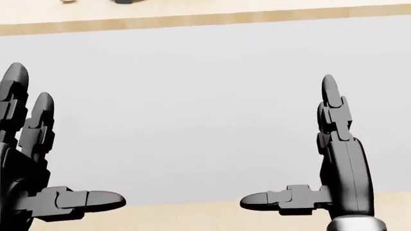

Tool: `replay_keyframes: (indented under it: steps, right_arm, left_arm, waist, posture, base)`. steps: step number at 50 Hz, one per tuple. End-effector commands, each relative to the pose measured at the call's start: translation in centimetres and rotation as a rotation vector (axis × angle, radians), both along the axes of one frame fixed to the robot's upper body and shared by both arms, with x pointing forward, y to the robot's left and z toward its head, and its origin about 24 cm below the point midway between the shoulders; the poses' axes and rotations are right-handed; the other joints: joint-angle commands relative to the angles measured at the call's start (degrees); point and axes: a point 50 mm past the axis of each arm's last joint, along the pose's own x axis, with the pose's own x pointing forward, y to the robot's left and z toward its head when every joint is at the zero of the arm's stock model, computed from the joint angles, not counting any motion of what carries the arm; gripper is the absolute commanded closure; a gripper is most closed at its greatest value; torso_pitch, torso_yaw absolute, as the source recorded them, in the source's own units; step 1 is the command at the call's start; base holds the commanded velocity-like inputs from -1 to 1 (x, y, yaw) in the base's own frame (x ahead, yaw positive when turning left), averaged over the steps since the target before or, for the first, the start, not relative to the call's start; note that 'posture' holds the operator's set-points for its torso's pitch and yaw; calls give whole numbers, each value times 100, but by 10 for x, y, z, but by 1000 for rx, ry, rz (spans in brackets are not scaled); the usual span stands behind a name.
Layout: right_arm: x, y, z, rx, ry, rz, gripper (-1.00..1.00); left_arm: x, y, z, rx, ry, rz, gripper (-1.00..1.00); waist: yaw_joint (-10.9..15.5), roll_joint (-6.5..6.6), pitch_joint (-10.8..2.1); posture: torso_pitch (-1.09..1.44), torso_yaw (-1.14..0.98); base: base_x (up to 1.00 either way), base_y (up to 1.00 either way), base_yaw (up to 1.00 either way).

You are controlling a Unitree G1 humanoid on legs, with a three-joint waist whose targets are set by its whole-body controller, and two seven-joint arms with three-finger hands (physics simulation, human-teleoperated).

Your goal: Place the cheese in the stand mixer bowl.

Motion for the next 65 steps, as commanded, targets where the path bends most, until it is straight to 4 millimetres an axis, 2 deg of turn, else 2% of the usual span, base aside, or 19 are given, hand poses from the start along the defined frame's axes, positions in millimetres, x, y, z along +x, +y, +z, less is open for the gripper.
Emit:
replay_keyframes:
  steps: [1, 3, 9, 13, 14, 15, 17, 21, 23, 25, 28, 36, 39, 40, 42, 44, 47, 48, 65]
  right_arm:
    - [-2, 2, 13, -6, -73, 14, -100]
    - [-2, 2, 13, -6, -74, 14, -100]
    - [-2, 2, 12, -4, -72, 14, -100]
    - [-2, 2, 12, -2, -72, 14, -100]
    - [-2, 2, 12, -2, -72, 14, -100]
    - [-2, 2, 12, -2, -72, 14, -100]
    - [-2, 2, 12, -1, -73, 15, -100]
    - [-2, 2, 12, 0, -74, 17, -100]
    - [-2, 2, 12, 0, -74, 17, -100]
    - [-2, 2, 12, 1, -74, 17, -100]
    - [-2, 2, 12, 1, -74, 17, -100]
    - [-2, 2, 11, 0, -74, 19, -100]
    - [-2, 2, 11, 1, -74, 19, -100]
    - [-2, 2, 11, 1, -73, 19, -100]
    - [-3, 2, 10, -1, -81, 22, -100]
    - [-3, 2, 10, 0, -78, 22, -100]
    - [-3, 2, 10, 2, -75, 20, -100]
    - [-3, 2, 10, 1, -76, 19, -100]
    - [-5, 4, 12, -8, -92, 21, -100]
  left_arm:
    - [-3, 0, 10, 6, -61, 8, -100]
    - [-3, 0, 10, 7, -61, 7, -100]
    - [-3, 0, 9, 11, -60, 6, -100]
    - [-4, -2, 8, 20, -58, 2, -100]
    - [-4, -2, 8, 20, -58, 2, -100]
    - [-4, -2, 8, 20, -59, 1, -100]
    - [-5, -3, 7, 22, -57, -1, -100]
    - [-4, -3, 7, 25, -56, -1, -100]
    - [-5, -3, 7, 26, -56, -2, -100]
    - [-5, -3, 6, 26, -55, -2, -100]
    - [-5, -2, 7, 25, -56, 0, -100]
    - [-5, -3, 6, 23, -55, -2, -100]
    - [-5, -3, 6, 24, -55, -3, -100]
    - [-5, -3, 6, 24, -56, -4, -100]
    - [-6, -3, 6, 24, -57, -4, -100]
    - [-5, -3, 6, 22, -56, -5, -100]
    - [-6, -3, 6, 22, -57, -5, -100]
    - [-6, -3, 6, 21, -57, -5, -100]
    - [-5, -3, 4, 19, -55, -6, -100]
  waist:
    - [30, -40, -75]
    - [46, -50, -30]
    - [22, -430, 15]
    - [-7, -841, -23]
    - [-70, -623, -13]
    - [-9, -729, -25]
    - [-26, -707, -78]
    - [-14, -474, 1]
    - [-33, -267, 12]
    - [-25, 153, -107]
    - [17, -19, 13]
    - [14, -497, 1]
    - [2, -866, -73]
    - [-67, -649, -18]
    - [-12, -760, 77]
    - [16, -572, -69]
    - [-29, -188, -117]
    - [2, -438, -11]
    - [87, -439, -164]
  posture:
    - [0, 0]
    - [0, 0]
    - [0, 0]
    - [0, 0]
    - [0, 0]
    - [0, 0]
    - [0, 0]
    - [0, 0]
    - [0, 0]
    - [0, 0]
    - [0, 0]
    - [0, 0]
    - [0, 0]
    - [0, 0]
    - [0, 0]
    - [0, 0]
    - [0, 0]
    - [0, 0]
    - [0, 0]
  base:
    - [0, 27, 0]
    - [0, 26, 0]
    - [0, 26, 0]
    - [0, 27, 0]
    - [0, 27, 0]
    - [0, 27, 0]
    - [0, 27, 0]
    - [0, 26, 0]
    - [0, 26, 0]
    - [0, 27, 0]
    - [0, 26, 0]
    - [0, 26, 0]
    - [0, 26, 0]
    - [0, 26, 0]
    - [0, 13, 0]
    - [0, 0, 0]
    - [0, 0, 0]
    - [0, 0, 0]
    - [0, 0, 0]
